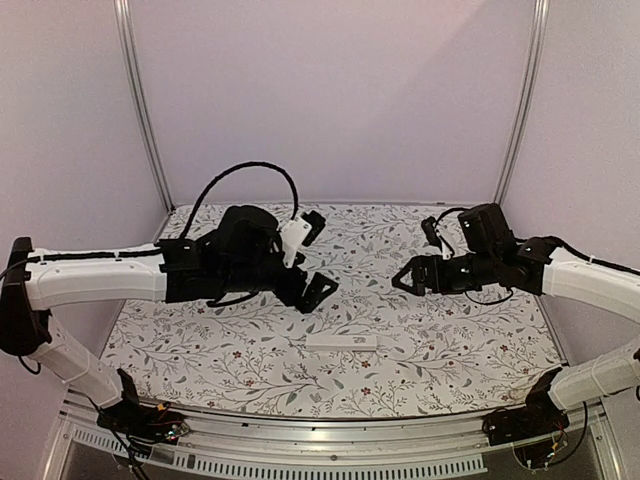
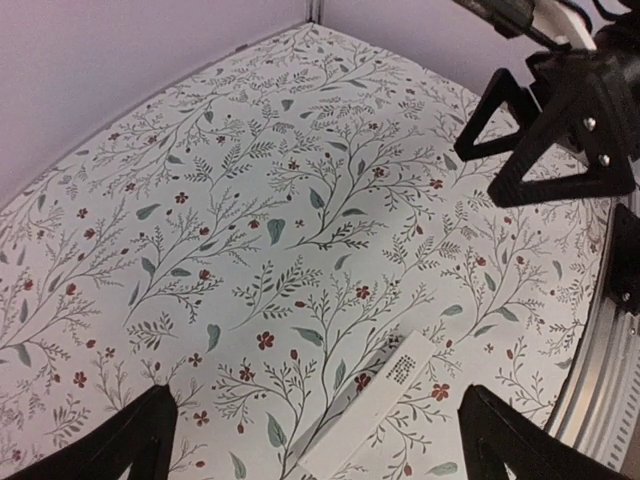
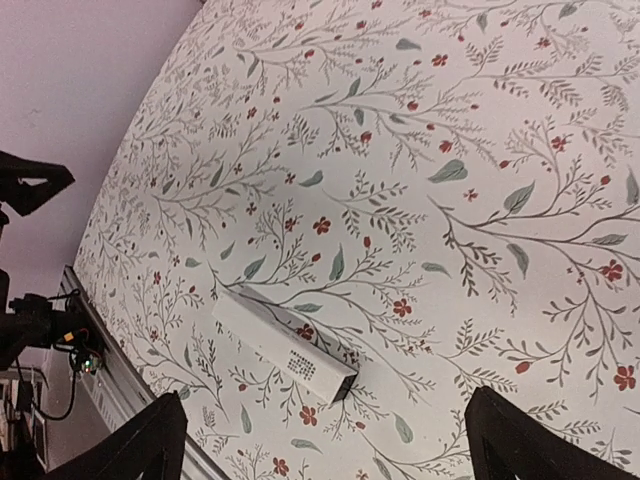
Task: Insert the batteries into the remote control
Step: Pick up the remote control from the center of the board.
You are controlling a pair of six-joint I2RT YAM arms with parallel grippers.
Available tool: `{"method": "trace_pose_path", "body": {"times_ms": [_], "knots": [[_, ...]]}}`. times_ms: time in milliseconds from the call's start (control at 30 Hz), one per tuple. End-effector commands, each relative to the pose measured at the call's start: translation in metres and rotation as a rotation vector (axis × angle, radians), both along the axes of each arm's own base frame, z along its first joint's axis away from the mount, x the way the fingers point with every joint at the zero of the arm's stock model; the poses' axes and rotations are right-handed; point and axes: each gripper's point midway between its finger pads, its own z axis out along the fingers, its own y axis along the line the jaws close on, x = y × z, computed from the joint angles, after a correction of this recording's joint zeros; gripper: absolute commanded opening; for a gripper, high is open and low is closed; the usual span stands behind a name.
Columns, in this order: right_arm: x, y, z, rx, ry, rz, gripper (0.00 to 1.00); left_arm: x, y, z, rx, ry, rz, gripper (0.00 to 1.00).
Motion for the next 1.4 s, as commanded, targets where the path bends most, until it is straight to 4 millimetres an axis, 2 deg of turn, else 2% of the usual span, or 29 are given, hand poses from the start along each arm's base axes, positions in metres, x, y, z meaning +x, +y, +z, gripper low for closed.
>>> {"method": "trace_pose_path", "body": {"times_ms": [0, 67, 167, 267, 367, 533, 733, 900, 1067, 1367], "knots": [[0.035, -0.052, 0.039, -0.151, -0.283, -0.233, 0.99, -0.020, -0.021, -0.030, 0.172, 0.022, -0.289, 1.00], [0.041, -0.064, 0.053, -0.131, -0.335, -0.322, 0.99, -0.031, -0.024, -0.055, 0.283, 0.066, -0.405, 1.00], [0.046, -0.059, 0.070, -0.102, -0.401, -0.302, 0.99, -0.047, -0.026, -0.085, 0.374, 0.128, -0.555, 0.99], [0.047, -0.053, 0.065, -0.113, -0.397, -0.268, 0.99, -0.057, -0.029, -0.101, 0.425, 0.194, -0.645, 0.94], [0.041, -0.042, 0.053, -0.109, -0.367, -0.192, 0.99, -0.052, -0.029, -0.120, 0.505, 0.217, -0.675, 0.86], [0.028, -0.027, 0.044, -0.090, -0.338, -0.064, 0.99, -0.047, -0.031, -0.147, 0.585, 0.283, -0.699, 0.70], [0.018, -0.026, 0.050, -0.063, -0.366, -0.024, 0.99, -0.036, -0.035, -0.166, 0.642, 0.285, -0.690, 0.63], [0.016, -0.034, 0.054, -0.040, -0.366, -0.039, 0.99, -0.033, -0.034, -0.179, 0.693, 0.275, -0.697, 0.56], [0.024, -0.052, 0.049, 0.032, -0.303, -0.096, 0.99, -0.028, -0.031, -0.189, 0.725, 0.271, -0.677, 0.46], [0.029, -0.058, 0.039, 0.090, -0.267, -0.127, 0.99, -0.028, -0.033, -0.194, 0.742, 0.234, -0.675, 0.29]]}}
